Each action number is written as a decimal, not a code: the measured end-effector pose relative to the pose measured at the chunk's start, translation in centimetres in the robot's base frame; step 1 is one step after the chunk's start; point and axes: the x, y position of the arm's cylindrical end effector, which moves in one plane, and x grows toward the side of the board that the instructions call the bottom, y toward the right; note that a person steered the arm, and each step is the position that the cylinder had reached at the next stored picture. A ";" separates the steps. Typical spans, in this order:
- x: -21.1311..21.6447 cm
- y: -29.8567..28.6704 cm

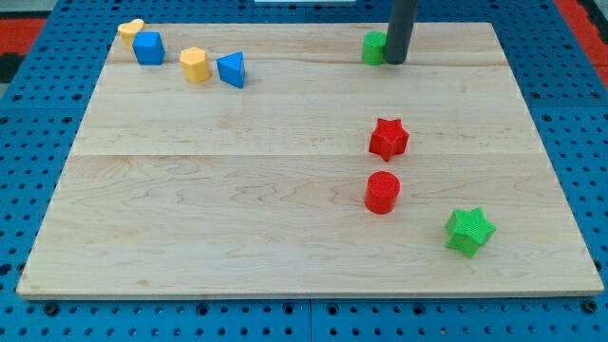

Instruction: Place the red star diagonally bottom left to green circle

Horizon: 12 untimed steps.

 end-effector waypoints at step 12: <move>6.1 -9.3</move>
